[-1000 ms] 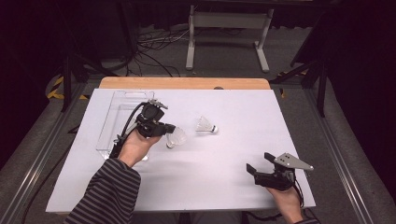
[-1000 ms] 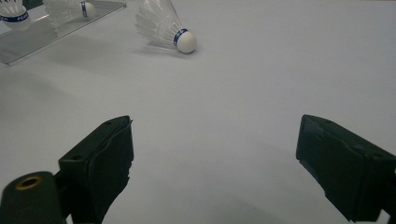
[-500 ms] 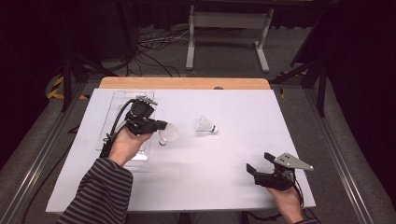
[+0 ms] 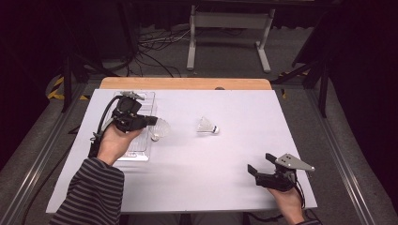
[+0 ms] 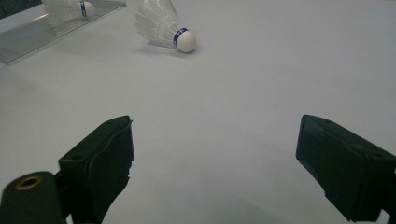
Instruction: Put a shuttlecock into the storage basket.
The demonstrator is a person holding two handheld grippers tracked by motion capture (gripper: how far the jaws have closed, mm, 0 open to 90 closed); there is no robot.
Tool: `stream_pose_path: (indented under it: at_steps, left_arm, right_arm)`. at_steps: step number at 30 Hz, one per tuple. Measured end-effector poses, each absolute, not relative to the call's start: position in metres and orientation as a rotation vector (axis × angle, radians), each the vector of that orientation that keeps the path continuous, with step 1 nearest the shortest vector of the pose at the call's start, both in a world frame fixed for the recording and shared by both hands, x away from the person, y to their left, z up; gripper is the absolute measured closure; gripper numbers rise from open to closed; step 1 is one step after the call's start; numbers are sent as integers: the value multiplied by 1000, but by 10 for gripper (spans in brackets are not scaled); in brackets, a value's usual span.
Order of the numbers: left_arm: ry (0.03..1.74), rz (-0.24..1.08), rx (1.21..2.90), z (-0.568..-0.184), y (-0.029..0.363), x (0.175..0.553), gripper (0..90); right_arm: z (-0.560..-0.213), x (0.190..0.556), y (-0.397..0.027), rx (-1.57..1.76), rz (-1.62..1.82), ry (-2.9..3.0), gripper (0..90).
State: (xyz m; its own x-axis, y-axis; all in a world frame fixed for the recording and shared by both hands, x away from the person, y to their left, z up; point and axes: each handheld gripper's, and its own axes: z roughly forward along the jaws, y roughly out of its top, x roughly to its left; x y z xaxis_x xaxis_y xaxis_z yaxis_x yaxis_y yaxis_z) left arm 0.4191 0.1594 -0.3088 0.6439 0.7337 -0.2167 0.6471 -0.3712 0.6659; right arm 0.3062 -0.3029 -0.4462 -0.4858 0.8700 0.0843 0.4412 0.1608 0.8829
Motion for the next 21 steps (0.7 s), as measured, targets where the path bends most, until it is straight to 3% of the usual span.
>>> stream_pose_path:
  at_steps: [21]
  left_arm:
    - [1168, 219, 2062, -304, 196, 424, 900]
  right_arm:
    - [-446, 306, -303, 1243, 1279, 1993, 119]
